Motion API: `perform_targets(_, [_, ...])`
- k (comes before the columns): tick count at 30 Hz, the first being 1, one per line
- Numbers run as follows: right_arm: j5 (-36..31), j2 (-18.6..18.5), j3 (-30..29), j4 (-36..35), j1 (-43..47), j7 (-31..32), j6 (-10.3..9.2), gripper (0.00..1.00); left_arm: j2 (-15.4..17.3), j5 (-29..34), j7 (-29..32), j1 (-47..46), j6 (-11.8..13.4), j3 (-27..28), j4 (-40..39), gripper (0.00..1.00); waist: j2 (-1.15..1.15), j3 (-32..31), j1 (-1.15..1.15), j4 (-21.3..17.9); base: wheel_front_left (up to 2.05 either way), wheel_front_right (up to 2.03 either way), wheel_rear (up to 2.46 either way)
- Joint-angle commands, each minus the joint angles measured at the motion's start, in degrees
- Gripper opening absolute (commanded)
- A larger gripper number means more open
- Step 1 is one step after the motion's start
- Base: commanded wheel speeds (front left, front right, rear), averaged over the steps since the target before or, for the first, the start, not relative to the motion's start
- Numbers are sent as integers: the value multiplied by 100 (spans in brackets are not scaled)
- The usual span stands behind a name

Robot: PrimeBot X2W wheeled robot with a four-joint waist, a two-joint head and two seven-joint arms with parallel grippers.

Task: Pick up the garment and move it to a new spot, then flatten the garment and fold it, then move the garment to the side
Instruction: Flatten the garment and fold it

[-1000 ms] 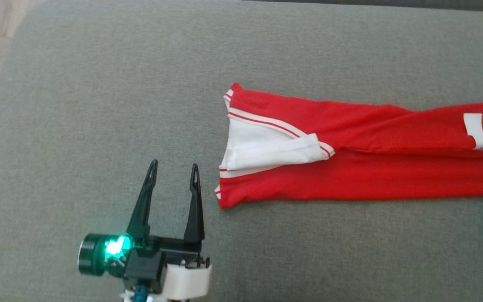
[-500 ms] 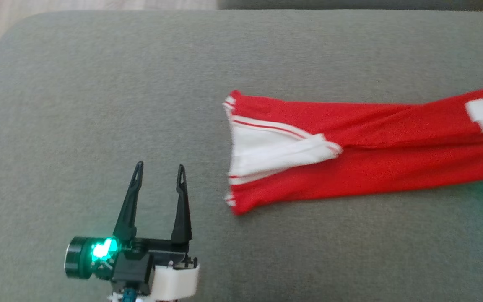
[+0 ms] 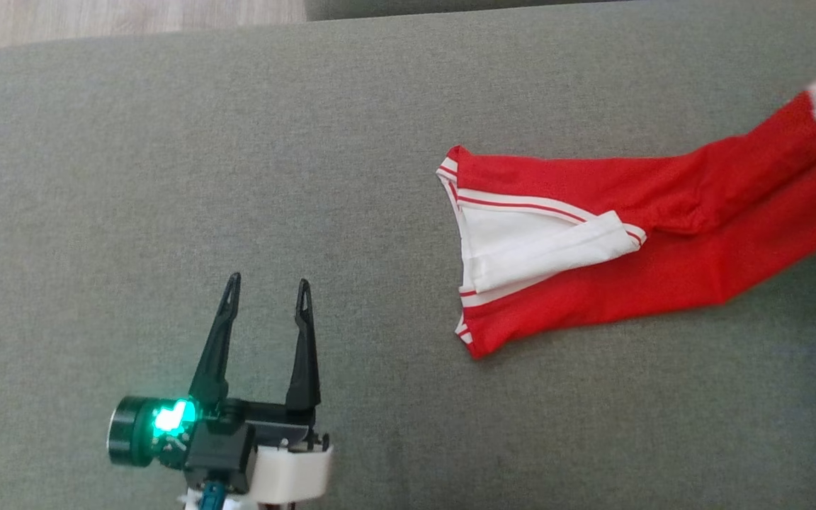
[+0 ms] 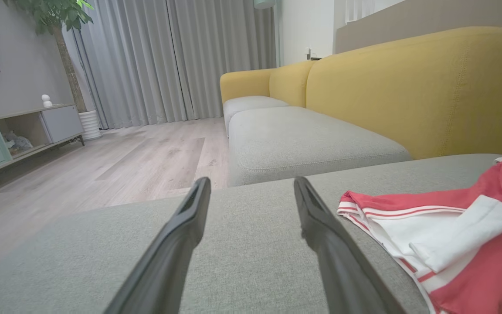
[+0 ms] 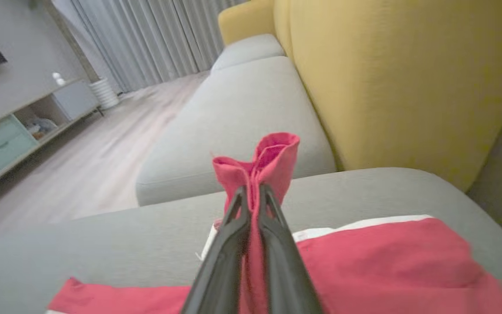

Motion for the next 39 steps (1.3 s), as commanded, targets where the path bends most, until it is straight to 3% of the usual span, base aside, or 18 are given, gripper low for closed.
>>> perform_targets(1, [-17,-23,-48,-405,177,83,-4,0,-45,52,-36,-82,-26,216,-143,100,0,10,0,14,0,0,0])
perform_targets(6, [-440,798,-48,-1608,440,519,-4,0,-140,96,-36,-121,-166,242,-55,100,0,41,0,134,0,0,0])
perform_targets(10, [-804,1535,268,-2157,499,831,-4,0,-198,144,-36,-161,-262,260,13,100,0,74,0,267,0,0,0])
perform_targets(14, [-1104,2096,921,-2293,525,1118,-4,0,-255,197,-36,-207,-349,297,82,100,0,119,0,424,0,0,0])
perform_targets(21, [-1610,2465,1654,-1924,731,1095,-4,0,-332,223,-36,-212,-411,359,109,100,0,178,0,542,0,0,0])
perform_targets(22, [-1642,2559,1718,-1830,773,1052,-4,20,-347,222,-36,-213,-424,366,115,100,0,186,0,557,0,0,0])
perform_targets(24, [-1751,2743,1811,-1653,833,942,-4,100,-372,226,-36,-218,-454,377,129,100,0,192,0,577,0,0,0])
perform_targets(31, [-1915,3240,1518,-1509,949,-150,-4,100,-424,218,-36,-140,-477,536,117,100,0,3,0,509,0,0,0])
perform_targets(39, [-2355,2984,775,-1210,1227,-1928,-4,100,-482,42,-36,191,-483,898,92,100,0,-511,0,198,0,0,0])
